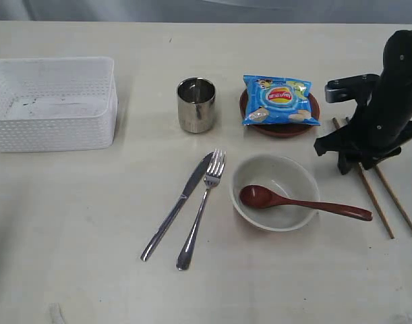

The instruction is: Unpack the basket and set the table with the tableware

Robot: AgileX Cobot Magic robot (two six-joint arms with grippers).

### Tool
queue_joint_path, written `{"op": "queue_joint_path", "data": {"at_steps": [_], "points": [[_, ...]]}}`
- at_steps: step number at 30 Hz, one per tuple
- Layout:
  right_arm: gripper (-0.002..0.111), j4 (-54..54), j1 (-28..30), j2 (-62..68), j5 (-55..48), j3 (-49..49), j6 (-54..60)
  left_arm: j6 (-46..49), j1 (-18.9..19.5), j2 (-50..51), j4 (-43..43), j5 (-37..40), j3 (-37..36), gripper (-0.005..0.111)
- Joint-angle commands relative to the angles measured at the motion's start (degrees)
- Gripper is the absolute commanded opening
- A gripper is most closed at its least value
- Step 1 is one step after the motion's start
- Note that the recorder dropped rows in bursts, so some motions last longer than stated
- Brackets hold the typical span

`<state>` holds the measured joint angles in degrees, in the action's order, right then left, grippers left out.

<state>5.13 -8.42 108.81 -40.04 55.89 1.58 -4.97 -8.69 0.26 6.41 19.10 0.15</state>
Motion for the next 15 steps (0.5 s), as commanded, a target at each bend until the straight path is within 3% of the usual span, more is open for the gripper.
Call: {"op": "queue_joint_path", "data": {"at_steps": [1, 2, 3, 4, 15], "points": [[0.024, 1.23, 0.34, 1.97, 0.42, -0.02, 0.2, 0.09, 0.15, -0.26, -0.63, -0.41, -0.15, 0.0], [0.017, 1.23, 0.34, 2.24, 0.3, -0.02, 0.2, 0.09, 0.15, -0.26, -0.63, -0.41, -0.15, 0.0], [0.003, 1.41, 0.34, 2.6, -0.37, -0.02, 0.2, 0.09, 0.15, -0.26, -0.63, -0.41, -0.15, 0.0], [0.0, 1.41, 0.34, 2.72, -0.76, -0.02, 0.2, 0.09, 0.15, -0.26, -0.63, -0.41, -0.15, 0.0], [0.0, -0.07, 0.34, -0.09, -9.99, 1.66, -1.58, 0.09, 0.15, -0.26, -0.63, -0.41, -0.15, 0.0]]}}
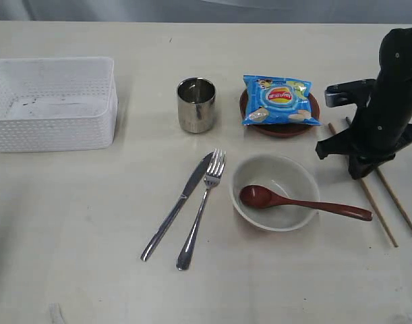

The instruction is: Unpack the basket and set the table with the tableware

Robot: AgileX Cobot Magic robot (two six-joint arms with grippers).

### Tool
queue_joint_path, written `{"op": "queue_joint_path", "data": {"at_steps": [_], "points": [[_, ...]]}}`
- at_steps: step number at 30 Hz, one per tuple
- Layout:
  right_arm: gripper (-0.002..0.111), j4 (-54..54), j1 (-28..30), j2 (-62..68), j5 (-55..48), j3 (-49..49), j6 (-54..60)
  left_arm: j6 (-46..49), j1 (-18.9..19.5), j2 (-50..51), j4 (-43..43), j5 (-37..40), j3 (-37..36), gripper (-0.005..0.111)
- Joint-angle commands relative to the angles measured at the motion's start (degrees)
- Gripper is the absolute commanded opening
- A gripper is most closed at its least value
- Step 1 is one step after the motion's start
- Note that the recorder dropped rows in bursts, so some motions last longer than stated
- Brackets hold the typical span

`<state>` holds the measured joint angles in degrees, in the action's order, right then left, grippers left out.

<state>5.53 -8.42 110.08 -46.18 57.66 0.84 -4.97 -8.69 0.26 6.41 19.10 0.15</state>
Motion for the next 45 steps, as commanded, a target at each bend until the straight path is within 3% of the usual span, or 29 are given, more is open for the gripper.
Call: {"op": "queue_joint_path", "data": {"at_steps": [1, 17, 25, 31, 37, 40, 45], "points": [[0.0, -1.06, 0.34, -2.29, -4.1, -0.2, -0.84, 0.09, 0.15, -0.26, -0.63, -0.41, -0.15, 0.0], [0.0, -9.1, 0.34, -26.2, -12.29, -4.08, -1.23, 0.09, 0.15, -0.26, -0.63, -0.41, -0.15, 0.0], [0.0, -20.48, -0.43, -37.49, -19.43, -4.08, 0.54, 0.09, 0.15, -0.26, -0.63, -0.41, -0.15, 0.0], [0.0, -23.27, -10.51, -40.01, -21.34, -4.08, -6.2, 0.09, 0.15, -0.26, -0.63, -0.41, -0.15, 0.0], [0.0, -22.82, -25.15, -38.41, -11.65, -8.51, -16.47, 0.09, 0.15, -0.26, -0.63, -0.41, -0.15, 0.0], [0.0, -20.4, -28.68, -35.58, -7.48, -9.51, -19.73, 0.09, 0.15, -0.26, -0.63, -0.41, -0.15, 0.0], [0.0, -16.04, -29.13, -29.33, -3.94, -9.51, -23.15, 0.09, 0.15, -0.26, -0.63, -0.41, -0.15, 0.0]]}}
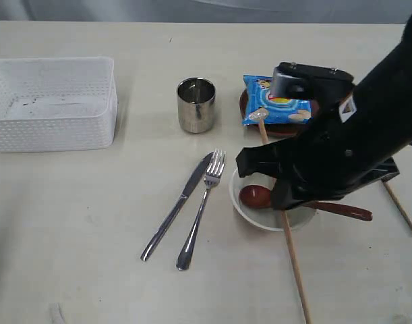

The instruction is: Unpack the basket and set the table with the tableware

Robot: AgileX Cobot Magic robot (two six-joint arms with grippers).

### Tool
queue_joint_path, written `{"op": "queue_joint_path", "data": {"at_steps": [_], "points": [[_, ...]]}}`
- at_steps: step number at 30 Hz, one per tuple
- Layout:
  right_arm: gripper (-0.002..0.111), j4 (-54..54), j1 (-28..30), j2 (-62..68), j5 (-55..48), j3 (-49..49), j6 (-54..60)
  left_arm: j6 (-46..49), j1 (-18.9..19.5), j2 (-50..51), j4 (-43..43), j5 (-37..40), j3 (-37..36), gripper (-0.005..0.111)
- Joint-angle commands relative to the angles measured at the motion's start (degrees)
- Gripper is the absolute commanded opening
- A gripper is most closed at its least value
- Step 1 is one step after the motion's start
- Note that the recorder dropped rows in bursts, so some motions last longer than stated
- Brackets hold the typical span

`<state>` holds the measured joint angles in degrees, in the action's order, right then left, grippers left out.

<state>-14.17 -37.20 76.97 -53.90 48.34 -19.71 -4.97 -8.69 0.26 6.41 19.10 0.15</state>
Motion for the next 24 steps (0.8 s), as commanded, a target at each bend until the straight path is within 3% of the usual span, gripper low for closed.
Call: {"op": "queue_joint_path", "data": {"at_steps": [1, 15, 24], "points": [[0.0, 4.46, -0.36, 4.8, 4.86, -0.19, -3.43, 0.09, 0.15, -0.26, -0.63, -0.41, -0.15, 0.0], [0.0, 8.68, -0.36, 14.36, 15.93, -0.19, -6.53, 0.09, 0.15, -0.26, -0.63, -0.41, -0.15, 0.0], [0.002, 8.27, -0.24, 14.76, 15.84, -0.19, -6.88, 0.09, 0.15, -0.26, -0.63, -0.41, -0.15, 0.0]]}}
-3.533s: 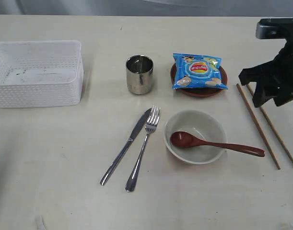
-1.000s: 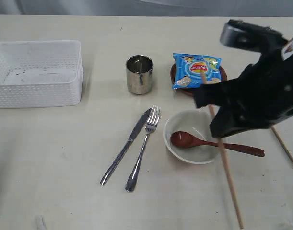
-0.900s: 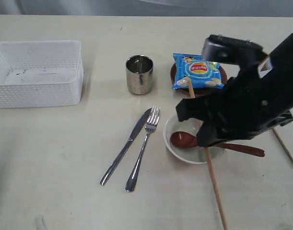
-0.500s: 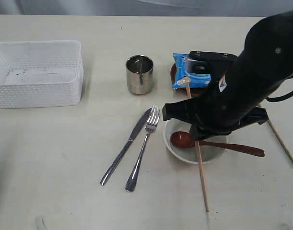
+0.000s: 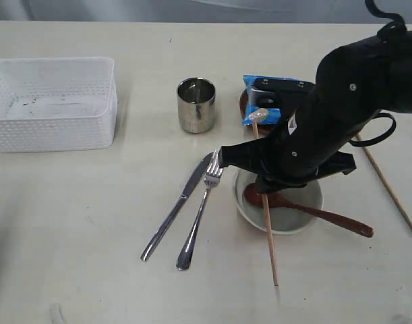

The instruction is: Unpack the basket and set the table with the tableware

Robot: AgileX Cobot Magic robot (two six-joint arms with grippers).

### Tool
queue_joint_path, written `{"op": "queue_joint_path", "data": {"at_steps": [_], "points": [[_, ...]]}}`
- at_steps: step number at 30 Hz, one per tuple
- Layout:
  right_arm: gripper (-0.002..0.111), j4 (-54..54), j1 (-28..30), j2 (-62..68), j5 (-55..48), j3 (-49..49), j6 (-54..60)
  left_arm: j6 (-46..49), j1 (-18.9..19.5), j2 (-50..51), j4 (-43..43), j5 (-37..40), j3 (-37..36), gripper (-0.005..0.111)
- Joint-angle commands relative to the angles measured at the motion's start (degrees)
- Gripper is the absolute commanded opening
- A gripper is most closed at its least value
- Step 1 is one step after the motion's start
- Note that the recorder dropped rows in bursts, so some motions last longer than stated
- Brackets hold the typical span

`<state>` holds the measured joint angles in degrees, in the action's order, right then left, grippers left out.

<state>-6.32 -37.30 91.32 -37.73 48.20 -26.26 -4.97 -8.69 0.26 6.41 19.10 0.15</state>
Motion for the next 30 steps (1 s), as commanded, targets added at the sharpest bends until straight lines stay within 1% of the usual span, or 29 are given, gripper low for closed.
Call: {"op": "queue_joint_path", "data": {"at_steps": [1, 2, 4, 5, 9, 11, 13, 16, 17, 18, 19, 21, 24, 27, 30], "points": [[0.008, 0.41, -0.14, 0.4, -0.47, 0.05, -0.33, 0.09, 0.15, -0.26, -0.63, -0.41, -0.15, 0.0], [0.021, 0.41, -0.14, 0.27, -0.47, 0.05, -0.33, 0.09, 0.15, -0.26, -0.63, -0.41, -0.15, 0.0], [0.042, 0.41, -0.14, 0.27, -1.53, 0.73, -0.33, 0.09, 0.15, -0.26, -0.63, -0.41, -0.15, 0.0], [0.046, 0.41, -0.14, 0.27, -2.54, 1.34, -0.33, 0.09, 0.15, -0.26, -0.63, -0.41, -0.15, 0.0], [0.046, 2.04, -0.14, 0.27, -10.54, 7.49, 0.17, 0.09, 0.15, -0.26, -0.63, -0.41, -0.15, 0.0], [0.046, 3.69, -0.14, 0.27, -16.01, 12.24, 0.59, 0.09, 0.15, -0.26, -0.63, -0.41, -0.15, 0.0], [0.046, 2.94, -0.43, -0.08, -19.25, 15.72, 3.49, 0.09, 0.15, -0.26, -0.63, -0.41, -0.15, 0.0], [0.046, 1.72, -3.59, -2.36, -21.94, 19.82, 4.66, 0.09, 0.15, -0.26, -0.63, -0.41, -0.15, 0.0], [0.046, 1.72, -5.42, -3.29, -22.63, 20.5, 4.66, 0.09, 0.15, -0.26, -0.63, -0.41, -0.15, 0.0], [0.042, 1.72, -6.98, -4.27, -22.75, 20.49, 4.66, 0.09, 0.15, -0.26, -0.63, -0.41, -0.15, 0.0], [0.032, 1.72, -9.09, -5.19, -23.59, 20.1, 4.42, 0.09, 0.15, -0.26, -0.63, -0.41, -0.15, 0.0], [0.017, 1.72, -11.96, -5.96, -24.25, 19.12, 3.65, 0.09, 0.15, -0.26, -0.63, -0.41, -0.15, 0.0], [0.0, 1.72, -16.97, -6.86, -22.36, 17.05, 1.34, 0.09, 0.15, -0.26, -0.63, -0.41, -0.15, 0.0], [0.0, 1.72, -21.26, -6.88, -17.72, 14.84, -1.41, 0.09, 0.15, -0.26, -0.63, -0.41, -0.15, 0.0], [0.0, 1.72, -23.28, -5.35, -13.3, 13.62, -3.95, 0.09, 0.15, -0.26, -0.63, -0.41, -0.15, 0.0]]}}
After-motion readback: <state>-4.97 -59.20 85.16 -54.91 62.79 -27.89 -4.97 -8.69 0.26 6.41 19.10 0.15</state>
